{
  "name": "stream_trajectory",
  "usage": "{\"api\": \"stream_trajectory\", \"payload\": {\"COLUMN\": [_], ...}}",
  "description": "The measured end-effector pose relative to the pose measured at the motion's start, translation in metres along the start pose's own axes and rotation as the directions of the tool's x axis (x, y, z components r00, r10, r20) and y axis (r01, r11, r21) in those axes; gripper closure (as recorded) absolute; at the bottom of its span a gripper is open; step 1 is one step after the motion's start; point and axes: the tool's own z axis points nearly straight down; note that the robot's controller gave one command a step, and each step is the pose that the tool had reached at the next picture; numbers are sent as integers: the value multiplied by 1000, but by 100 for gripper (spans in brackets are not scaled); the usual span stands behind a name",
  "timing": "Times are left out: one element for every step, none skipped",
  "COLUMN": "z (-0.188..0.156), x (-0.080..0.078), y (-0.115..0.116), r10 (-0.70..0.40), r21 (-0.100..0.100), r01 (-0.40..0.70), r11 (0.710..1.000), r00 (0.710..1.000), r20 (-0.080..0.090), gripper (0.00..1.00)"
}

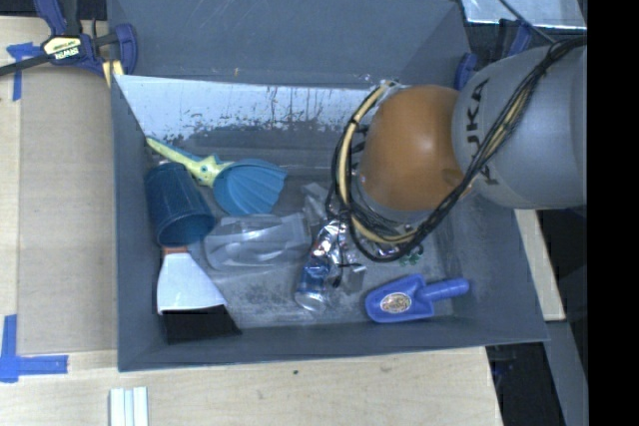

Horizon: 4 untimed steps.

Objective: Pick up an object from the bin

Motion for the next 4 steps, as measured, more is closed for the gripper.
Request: {"api": "stream_trajectory", "payload": {"z": [27,33,33,10], "x": [-17,5,6,6], "y": [-5,-7,-8,-7], "r10": [-685,-182,-175,-174], "r21": [12,4,5,3], "r01": [685,182,175,174], "r11": [728,983,985,985], "r00": [728,983,985,985], "r20": [-2,-5,-1,-1], "gripper": [0,100,100,100]}}
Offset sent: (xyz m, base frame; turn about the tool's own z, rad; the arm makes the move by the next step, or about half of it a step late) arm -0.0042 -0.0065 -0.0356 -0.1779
